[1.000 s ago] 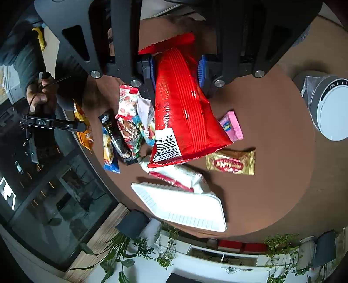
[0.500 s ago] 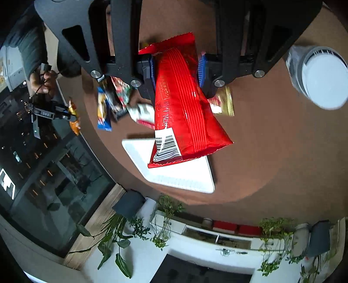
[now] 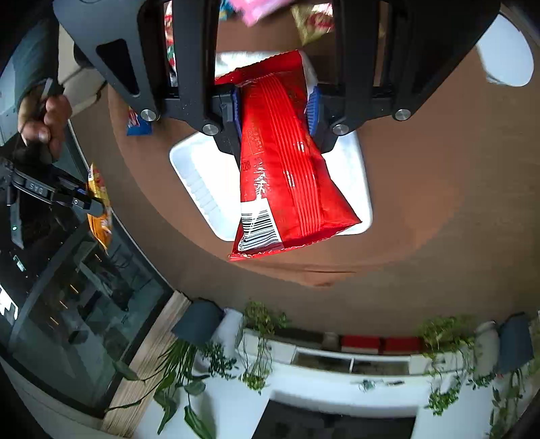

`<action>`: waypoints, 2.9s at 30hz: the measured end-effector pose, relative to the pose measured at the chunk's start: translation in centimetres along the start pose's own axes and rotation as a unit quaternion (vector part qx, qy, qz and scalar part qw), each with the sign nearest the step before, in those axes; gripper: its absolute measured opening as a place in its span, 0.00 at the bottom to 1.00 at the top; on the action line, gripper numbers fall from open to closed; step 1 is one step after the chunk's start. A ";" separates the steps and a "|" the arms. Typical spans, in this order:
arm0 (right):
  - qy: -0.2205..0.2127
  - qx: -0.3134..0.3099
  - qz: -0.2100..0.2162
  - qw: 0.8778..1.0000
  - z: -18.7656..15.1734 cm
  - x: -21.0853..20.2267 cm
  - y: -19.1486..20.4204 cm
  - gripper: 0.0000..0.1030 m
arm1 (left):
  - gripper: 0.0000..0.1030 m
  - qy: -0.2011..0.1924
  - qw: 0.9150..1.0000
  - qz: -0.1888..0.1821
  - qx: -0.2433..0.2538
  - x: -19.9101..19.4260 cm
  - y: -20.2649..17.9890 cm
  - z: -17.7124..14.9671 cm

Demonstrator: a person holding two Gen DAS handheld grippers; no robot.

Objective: Organize snacks
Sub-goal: 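Carry the red bag and orange bar over the white tray with both tools, then open both tools to drop the red bag and orange bar into the tray, then lift both tools away from the tray back toward the snack pile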

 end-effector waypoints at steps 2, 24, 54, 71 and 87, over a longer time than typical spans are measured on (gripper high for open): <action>0.020 0.001 -0.002 1.000 0.2 2.5 0.3 0.16 | 0.25 0.015 1.000 0.001 -0.004 2.3 0.1 0.6; 0.081 -0.018 -0.128 0.988 -0.5 13.4 -4.1 0.16 | 0.26 0.109 0.993 0.050 0.004 16.1 -0.2 -2.5; 0.094 -0.047 -0.199 0.974 -2.7 14.5 -5.4 0.27 | 0.53 0.123 0.988 0.092 0.032 22.3 -2.6 -2.4; 0.059 -0.041 -0.189 0.979 -2.5 12.3 -3.7 0.59 | 0.69 0.071 0.993 0.088 0.034 15.7 -2.5 -0.5; -0.066 -0.022 -0.020 0.997 -4.6 -2.7 3.1 0.90 | 1.00 -0.048 0.987 0.098 0.121 -1.0 -7.0 -3.3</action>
Point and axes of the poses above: each gripper's, at about its wrist camera, not at the fingertips, and x roughly the way its jaws point, y to its left, z to its top, the point moved 4 cm from there along x, roughly the way its jaws point, and after that the axes turned 8 degrees about x, right-handed, at the moved point
